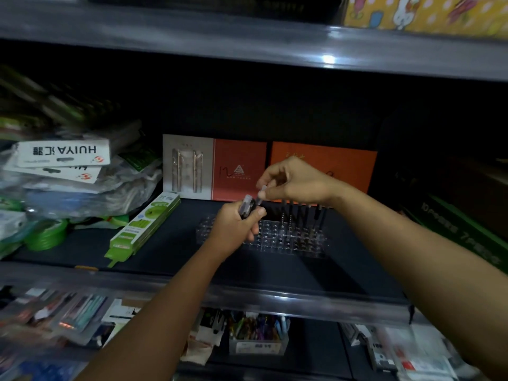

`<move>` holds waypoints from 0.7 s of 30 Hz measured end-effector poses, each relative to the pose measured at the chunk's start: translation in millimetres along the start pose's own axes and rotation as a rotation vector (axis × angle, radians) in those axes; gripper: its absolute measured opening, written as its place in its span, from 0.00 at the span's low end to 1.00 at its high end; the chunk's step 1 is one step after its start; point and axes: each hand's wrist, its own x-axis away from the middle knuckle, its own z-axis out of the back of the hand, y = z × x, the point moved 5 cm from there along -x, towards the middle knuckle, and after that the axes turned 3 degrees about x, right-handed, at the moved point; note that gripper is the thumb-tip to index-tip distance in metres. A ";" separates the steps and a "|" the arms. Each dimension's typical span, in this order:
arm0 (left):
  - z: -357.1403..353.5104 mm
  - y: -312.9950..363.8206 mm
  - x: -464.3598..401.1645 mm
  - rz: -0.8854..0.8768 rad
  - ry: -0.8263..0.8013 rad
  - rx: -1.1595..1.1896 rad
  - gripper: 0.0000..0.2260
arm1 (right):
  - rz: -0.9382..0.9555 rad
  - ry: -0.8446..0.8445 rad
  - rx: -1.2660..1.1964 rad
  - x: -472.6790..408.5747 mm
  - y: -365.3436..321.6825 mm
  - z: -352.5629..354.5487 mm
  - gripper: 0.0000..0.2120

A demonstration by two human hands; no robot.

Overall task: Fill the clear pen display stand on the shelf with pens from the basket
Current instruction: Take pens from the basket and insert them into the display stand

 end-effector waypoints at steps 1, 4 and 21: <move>-0.4 1.3 0.4 0.001 -0.004 0.002 0.10 | 0.013 0.019 0.014 0.3 -3.7 0.2 0.06; -0.2 5.1 0.0 0.005 -0.018 0.024 0.09 | 0.021 0.089 0.075 -1.5 -7.5 2.7 0.04; 18.5 -0.3 -6.4 0.008 0.030 0.042 0.05 | -0.059 0.587 0.249 -13.3 -9.1 72.7 0.07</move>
